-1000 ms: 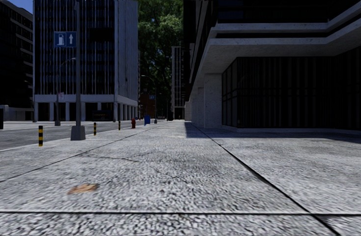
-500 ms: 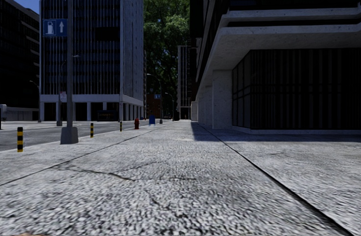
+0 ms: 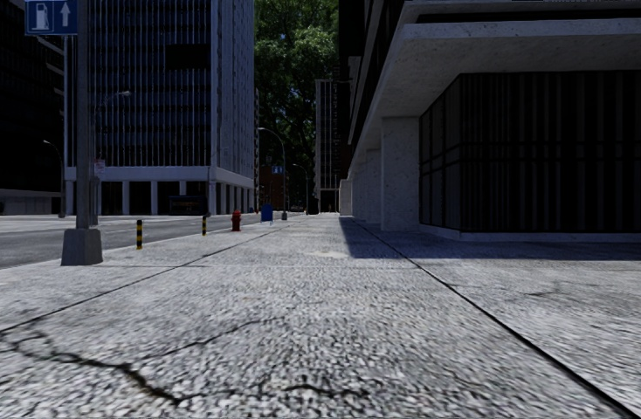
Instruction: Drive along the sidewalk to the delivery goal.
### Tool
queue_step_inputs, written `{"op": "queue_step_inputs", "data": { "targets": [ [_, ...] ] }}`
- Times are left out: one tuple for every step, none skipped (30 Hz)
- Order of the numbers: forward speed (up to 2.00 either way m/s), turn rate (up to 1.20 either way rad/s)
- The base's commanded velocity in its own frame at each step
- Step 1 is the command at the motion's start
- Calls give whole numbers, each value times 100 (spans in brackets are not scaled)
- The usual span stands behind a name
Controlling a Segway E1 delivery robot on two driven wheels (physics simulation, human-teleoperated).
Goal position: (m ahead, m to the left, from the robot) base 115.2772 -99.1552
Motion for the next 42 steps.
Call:
{"op": "queue_step_inputs", "data": {
  "targets": [
    [200, 0],
    [200, 0],
    [200, 0],
    [200, 0],
    [200, 0],
    [200, 0],
    [200, 0],
    [200, 0],
    [200, 0],
    [200, 0],
    [200, 0],
    [200, 0],
    [200, 0],
    [200, 0],
    [200, 0],
    [200, 0],
    [200, 0],
    [200, 0],
    [200, 0],
    [200, 0],
    [200, 0],
    [200, 0],
    [200, 0],
    [200, 0],
    [200, 0],
    [200, 0],
    [200, 0],
    [200, 0],
    [200, 0],
    [200, 0],
    [200, 0],
    [200, 0],
    [200, 0],
    [200, 0],
    [200, 0],
    [200, 0],
    [200, 0],
    [200, 0],
    [200, 0],
    [200, 0],
    [200, 0],
    [200, 0]
  ]
}}
